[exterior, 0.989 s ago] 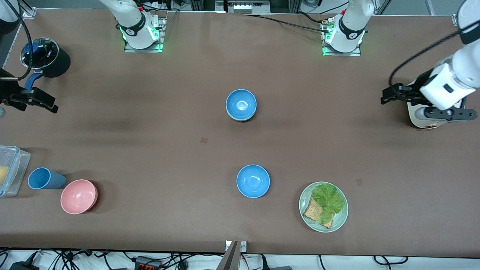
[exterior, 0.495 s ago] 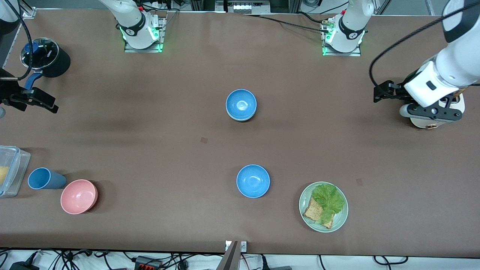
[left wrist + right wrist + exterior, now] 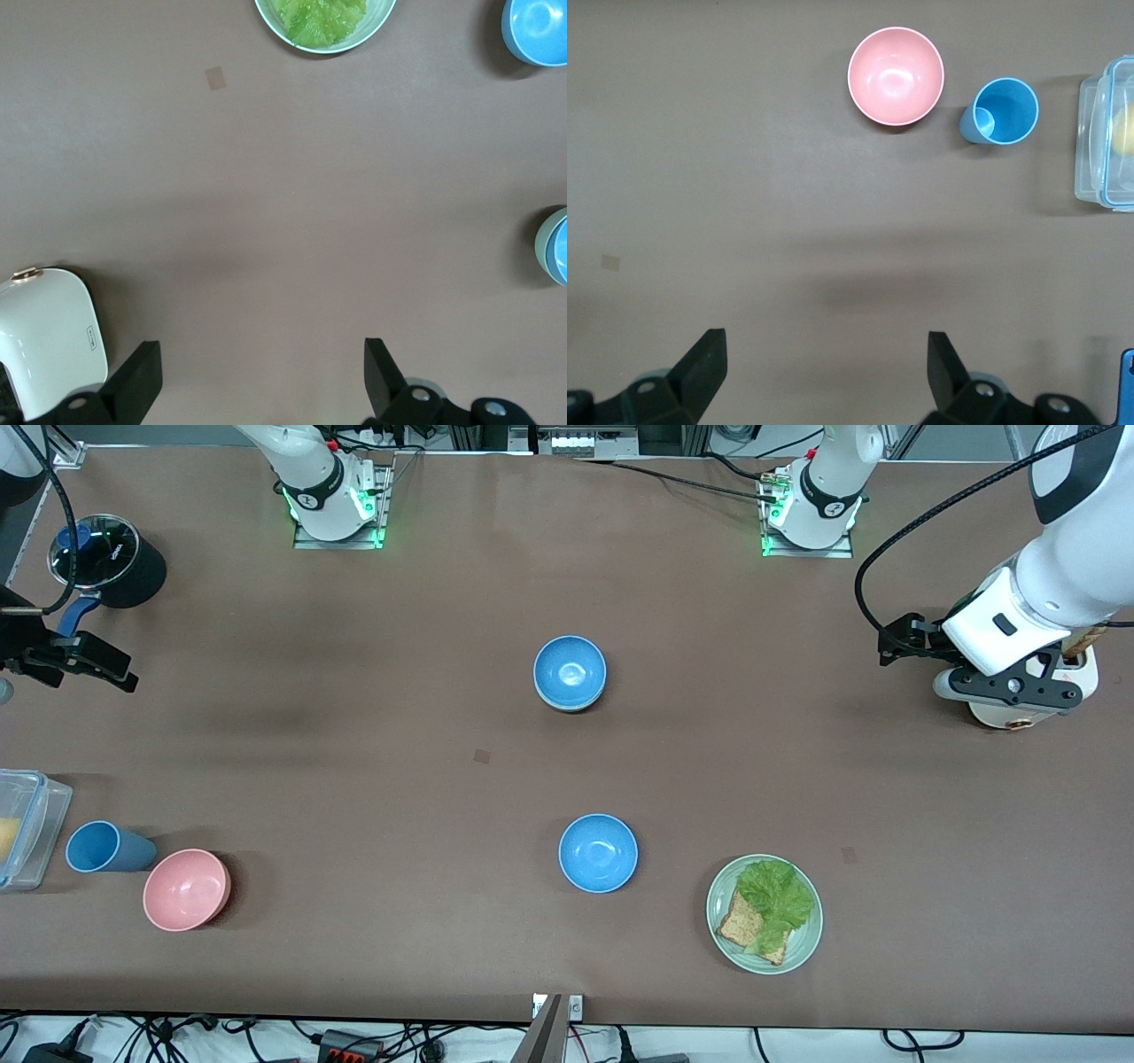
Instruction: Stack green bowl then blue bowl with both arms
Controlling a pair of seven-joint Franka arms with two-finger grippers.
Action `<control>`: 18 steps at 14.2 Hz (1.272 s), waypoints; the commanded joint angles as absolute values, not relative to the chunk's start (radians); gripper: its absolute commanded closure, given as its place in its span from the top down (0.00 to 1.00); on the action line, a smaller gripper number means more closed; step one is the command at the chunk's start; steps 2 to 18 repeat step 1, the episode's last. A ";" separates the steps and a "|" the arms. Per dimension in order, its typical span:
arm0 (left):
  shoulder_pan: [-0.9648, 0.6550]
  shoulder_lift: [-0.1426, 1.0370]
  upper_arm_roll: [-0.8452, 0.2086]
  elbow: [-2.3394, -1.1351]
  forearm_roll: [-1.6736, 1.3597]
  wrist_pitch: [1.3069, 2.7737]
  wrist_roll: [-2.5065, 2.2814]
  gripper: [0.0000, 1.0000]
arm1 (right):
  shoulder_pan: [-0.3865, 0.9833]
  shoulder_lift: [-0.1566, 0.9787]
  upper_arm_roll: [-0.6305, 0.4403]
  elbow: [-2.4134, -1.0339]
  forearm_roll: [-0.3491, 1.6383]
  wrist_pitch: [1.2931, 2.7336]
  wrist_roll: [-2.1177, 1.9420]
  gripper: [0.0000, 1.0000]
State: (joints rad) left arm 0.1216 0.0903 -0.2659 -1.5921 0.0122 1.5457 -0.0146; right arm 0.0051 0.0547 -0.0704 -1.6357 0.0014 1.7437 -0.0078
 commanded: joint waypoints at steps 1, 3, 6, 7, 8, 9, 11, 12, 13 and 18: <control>0.132 0.086 -0.272 -1.589 0.029 1.532 0.008 1.00 | 0.005 0.026 -0.067 -1.655 -0.009 1.736 -0.015 1.00; 0.132 0.086 -0.272 -1.589 0.029 1.532 0.008 1.00 | 0.005 0.026 -0.067 -1.655 -0.009 1.736 -0.015 1.00; 0.132 0.086 -0.272 -1.589 0.029 1.532 0.008 1.00 | 0.005 0.026 -0.067 -1.655 -0.009 1.736 -0.015 1.00; 0.132 0.086 -0.272 -1.589 0.029 1.532 0.008 1.00 | 0.005 0.026 -0.067 -1.655 -0.009 1.736 -0.015 1.00; 0.132 0.086 -0.272 -1.589 0.029 1.532 0.008 1.00 | 0.005 0.026 -0.067 -1.655 -0.009 1.736 -0.015 1.00; 0.132 0.086 -0.272 -1.589 0.029 1.532 0.008 1.00 | 0.005 0.026 -0.067 -1.655 -0.009 1.736 -0.015 1.00; 0.132 0.086 -0.272 -1.589 0.029 1.532 0.008 1.00 | 0.005 0.026 -0.067 -1.655 -0.009 1.736 -0.015 1.00; 0.132 0.086 -0.272 -1.589 0.029 1.532 0.008 1.00 | 0.005 0.026 -0.067 -1.655 -0.009 1.736 -0.015 1.00; 0.132 0.086 -0.272 -1.589 0.029 1.532 0.008 1.00 | 0.005 0.026 -0.067 -1.655 -0.009 1.736 -0.015 1.00; 0.132 0.086 -0.272 -1.589 0.029 1.532 0.008 1.00 | 0.005 0.026 -0.067 -1.655 -0.009 1.736 -0.015 1.00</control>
